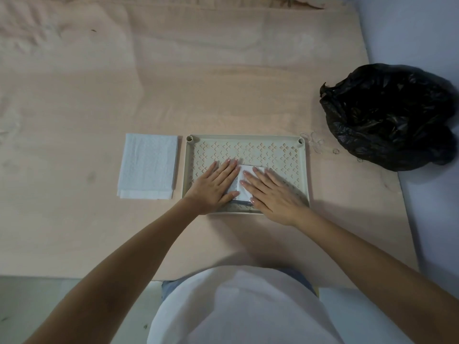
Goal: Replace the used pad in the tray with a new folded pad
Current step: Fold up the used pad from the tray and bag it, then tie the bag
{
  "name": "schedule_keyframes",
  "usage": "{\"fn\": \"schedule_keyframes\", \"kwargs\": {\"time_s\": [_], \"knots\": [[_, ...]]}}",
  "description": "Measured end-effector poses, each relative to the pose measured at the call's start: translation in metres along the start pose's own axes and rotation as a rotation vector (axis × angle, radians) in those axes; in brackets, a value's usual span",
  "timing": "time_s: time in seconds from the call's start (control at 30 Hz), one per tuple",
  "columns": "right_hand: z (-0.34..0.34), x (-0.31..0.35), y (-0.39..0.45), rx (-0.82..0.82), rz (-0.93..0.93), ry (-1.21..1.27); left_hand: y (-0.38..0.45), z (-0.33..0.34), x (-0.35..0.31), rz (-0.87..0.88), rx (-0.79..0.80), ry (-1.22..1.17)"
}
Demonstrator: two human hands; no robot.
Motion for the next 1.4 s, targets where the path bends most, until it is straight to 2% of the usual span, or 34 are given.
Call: {"fn": "schedule_keyframes", "kwargs": {"time_s": [0.17, 0.33, 0.4, 0.47, 0.53, 0.57, 0.6, 0.7, 0.77, 0.93, 1.3, 1.37, 1.4], "knots": [[0.004, -0.005, 0.001, 0.029, -0.040, 0.028, 0.001, -0.006, 0.000, 0.024, 0.002, -0.024], [0.007, -0.009, 0.002, 0.067, -0.057, 0.033, 0.006, -0.015, -0.012, -0.050, -0.055, -0.075], [0.003, -0.009, 0.002, 0.035, -0.063, 0.183, 0.007, -0.008, -0.015, -0.065, -0.047, -0.043], [-0.011, -0.012, 0.000, -0.158, 0.061, 0.558, 0.008, -0.002, -0.014, -0.080, -0.053, -0.030], [-0.023, -0.018, 0.000, -0.416, 0.194, 0.759, 0.008, 0.002, -0.012, -0.090, -0.055, -0.036], [-0.027, -0.017, 0.004, -0.440, 0.231, 0.717, 0.009, 0.004, -0.012, -0.089, -0.055, -0.044], [-0.026, -0.013, 0.011, -0.397, 0.244, 0.629, 0.009, 0.004, -0.012, -0.082, -0.056, -0.053], [-0.012, 0.000, 0.030, -0.158, 0.242, 0.246, 0.010, 0.004, -0.011, -0.048, -0.030, -0.074], [-0.006, 0.001, 0.031, -0.086, 0.225, 0.125, 0.009, 0.003, -0.010, -0.031, -0.038, -0.072], [-0.001, -0.001, 0.026, -0.069, 0.144, 0.123, 0.011, 0.009, -0.010, -0.034, -0.003, -0.080], [0.007, -0.005, 0.027, -0.043, 0.133, 0.132, 0.011, 0.005, -0.010, -0.015, 0.038, -0.078], [0.008, -0.006, 0.027, -0.044, 0.135, 0.126, 0.009, -0.002, -0.006, -0.027, 0.057, -0.190], [0.007, -0.006, 0.027, -0.050, 0.132, 0.117, 0.008, -0.007, -0.001, -0.087, 0.065, -0.305]]}}
Point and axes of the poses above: each hand's wrist, its own y-axis towards the middle knuckle, its own z-axis out of the palm, x = y × z, the point moved 6 cm from there along y, towards the middle knuckle, and after that the axes turned 13 degrees about -z, right-handed, at the moved point
